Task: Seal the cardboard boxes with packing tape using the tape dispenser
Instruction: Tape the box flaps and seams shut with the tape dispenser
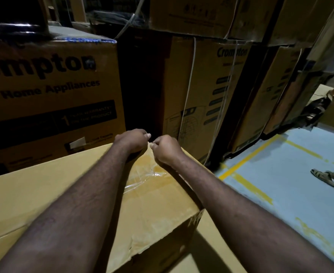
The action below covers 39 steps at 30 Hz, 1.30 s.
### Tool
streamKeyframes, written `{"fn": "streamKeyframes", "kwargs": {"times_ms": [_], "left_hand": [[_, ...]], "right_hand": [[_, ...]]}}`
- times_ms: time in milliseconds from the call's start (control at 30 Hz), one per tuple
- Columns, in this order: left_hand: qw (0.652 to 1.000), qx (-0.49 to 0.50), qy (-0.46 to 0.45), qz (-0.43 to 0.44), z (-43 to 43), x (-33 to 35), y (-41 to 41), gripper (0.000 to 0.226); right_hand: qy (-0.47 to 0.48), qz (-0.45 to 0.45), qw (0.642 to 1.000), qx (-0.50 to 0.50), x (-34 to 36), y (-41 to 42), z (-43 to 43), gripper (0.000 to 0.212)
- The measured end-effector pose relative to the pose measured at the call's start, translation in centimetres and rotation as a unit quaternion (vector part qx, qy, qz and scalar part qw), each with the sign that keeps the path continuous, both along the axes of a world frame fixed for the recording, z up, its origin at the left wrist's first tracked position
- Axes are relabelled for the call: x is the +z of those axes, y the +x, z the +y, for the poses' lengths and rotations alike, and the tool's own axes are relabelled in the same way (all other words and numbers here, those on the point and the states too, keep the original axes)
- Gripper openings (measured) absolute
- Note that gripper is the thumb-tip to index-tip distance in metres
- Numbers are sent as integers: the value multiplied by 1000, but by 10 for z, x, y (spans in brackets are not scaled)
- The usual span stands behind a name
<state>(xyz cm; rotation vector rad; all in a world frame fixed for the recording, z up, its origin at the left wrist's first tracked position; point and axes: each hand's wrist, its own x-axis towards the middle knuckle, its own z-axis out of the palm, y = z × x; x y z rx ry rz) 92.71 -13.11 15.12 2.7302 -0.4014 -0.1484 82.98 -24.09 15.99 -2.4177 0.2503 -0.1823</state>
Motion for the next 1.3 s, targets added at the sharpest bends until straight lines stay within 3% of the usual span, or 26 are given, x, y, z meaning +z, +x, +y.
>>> {"fn": "streamKeyframes", "kwargs": {"times_ms": [133,367,633,800,1000,1167,1300], "left_hand": [[1000,4,-10,-27,-3,3,-8,45],[1000,1,-7,-24,-3,2,-13,49],[996,21,26,-85,-9,3,-30,41],[992,-82,67,-68,-10,9,-39,39],[976,-188,109,-22,-8,5,-81,54],[983,-162,81,-25,1,8,-95,51],[984,-142,98,-40,-8,8,-108,52]], "right_hand": [[-71,0,997,12,-4,-52,-16,26],[-97,17,994,-45,-16,-146,-32,34],[-105,-55,986,-119,-29,-175,-29,28],[-103,-104,982,-121,-28,-172,-32,24],[-177,-177,961,-115,-36,-172,-29,22],[-31,-205,974,-94,-46,-190,-23,19],[35,-138,988,-65,-55,-217,-11,47]]}}
